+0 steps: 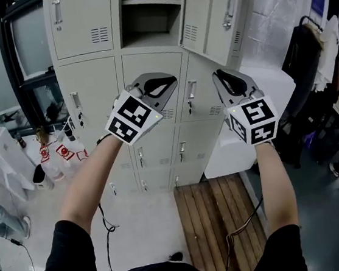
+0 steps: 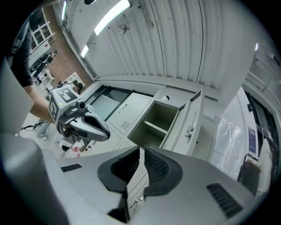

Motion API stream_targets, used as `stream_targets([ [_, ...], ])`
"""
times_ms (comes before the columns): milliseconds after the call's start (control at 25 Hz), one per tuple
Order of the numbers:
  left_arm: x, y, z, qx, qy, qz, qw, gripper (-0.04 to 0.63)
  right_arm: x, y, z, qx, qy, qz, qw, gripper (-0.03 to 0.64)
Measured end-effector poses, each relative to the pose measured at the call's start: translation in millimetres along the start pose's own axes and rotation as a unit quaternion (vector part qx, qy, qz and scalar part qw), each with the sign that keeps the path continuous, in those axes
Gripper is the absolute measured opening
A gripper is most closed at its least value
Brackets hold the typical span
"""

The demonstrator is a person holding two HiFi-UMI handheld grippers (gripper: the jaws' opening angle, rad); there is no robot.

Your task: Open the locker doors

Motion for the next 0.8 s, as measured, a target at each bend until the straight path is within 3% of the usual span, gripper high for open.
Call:
stream_targets([
  [200,-0.3,-17.7,70.4,-0.014,-0.025,-0.003,0.9996,0.02,49.6,-20.0,20.5,0.007,0.016,-0.008,1.0,0.057],
  [360,-8.0,-35.4,118.4,-0.035,-0.038,0.019,0.9985,0.02,86.4,-46.0,47.8,0.008,0.027,-0.014,1.0,0.057],
  [800,-70.2,-56.0,215.2,-0.051,-0.037,0.045,0.997,0.02,170.2,-76.8,142.3,0.051,0.06,0.011,0.997,0.055],
])
Point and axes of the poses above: the fingertips, and each gripper's own axes: z backward along the fingers, x to its left, y out of its underside, the point moved 3 cm from there along z, backward along the fingers, and after that the axes turned 3 degrees about -z, right-handed, at the moved point
